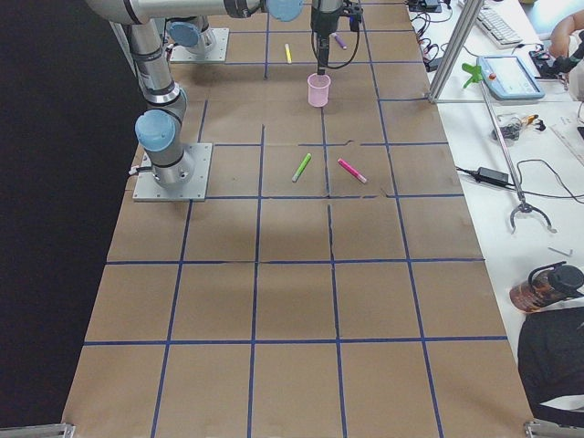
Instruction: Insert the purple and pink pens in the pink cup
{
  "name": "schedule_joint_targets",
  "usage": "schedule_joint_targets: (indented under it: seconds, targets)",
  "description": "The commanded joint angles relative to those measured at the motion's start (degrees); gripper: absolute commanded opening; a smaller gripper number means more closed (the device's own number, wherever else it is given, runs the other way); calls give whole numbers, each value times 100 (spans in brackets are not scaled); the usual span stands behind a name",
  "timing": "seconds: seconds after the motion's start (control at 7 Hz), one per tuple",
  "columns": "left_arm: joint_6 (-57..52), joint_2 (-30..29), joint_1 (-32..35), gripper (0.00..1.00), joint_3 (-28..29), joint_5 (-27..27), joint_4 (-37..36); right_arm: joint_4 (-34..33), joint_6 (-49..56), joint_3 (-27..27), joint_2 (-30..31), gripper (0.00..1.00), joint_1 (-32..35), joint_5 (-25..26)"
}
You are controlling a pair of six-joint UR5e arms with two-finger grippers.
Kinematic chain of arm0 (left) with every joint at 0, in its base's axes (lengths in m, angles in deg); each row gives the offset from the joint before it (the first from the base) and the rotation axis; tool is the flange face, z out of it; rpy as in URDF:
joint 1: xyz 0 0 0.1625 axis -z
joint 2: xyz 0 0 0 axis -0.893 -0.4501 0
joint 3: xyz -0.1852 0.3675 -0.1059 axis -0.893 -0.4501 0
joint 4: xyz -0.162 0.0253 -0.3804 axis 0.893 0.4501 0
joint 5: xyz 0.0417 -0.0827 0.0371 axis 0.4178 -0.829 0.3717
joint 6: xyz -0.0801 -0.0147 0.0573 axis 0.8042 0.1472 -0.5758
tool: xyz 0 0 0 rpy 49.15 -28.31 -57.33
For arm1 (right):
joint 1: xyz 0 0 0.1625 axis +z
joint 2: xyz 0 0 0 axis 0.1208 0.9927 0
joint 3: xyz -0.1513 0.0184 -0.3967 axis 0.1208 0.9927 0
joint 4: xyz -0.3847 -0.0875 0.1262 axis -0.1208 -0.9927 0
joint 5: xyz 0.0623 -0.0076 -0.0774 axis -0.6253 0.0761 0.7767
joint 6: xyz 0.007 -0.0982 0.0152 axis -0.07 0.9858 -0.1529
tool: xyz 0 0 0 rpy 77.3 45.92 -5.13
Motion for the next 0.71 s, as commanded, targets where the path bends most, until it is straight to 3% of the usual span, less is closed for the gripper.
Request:
schedule_joint_targets:
  seconds: [0.0,0.57]
  targets:
    - [8,-14,-4,98,-6,-30,-9,-226,33,-334,198,100,-11,3]
    - [8,-14,-4,98,12,-4,8,-236,-37,-336,199,100,-11,20]
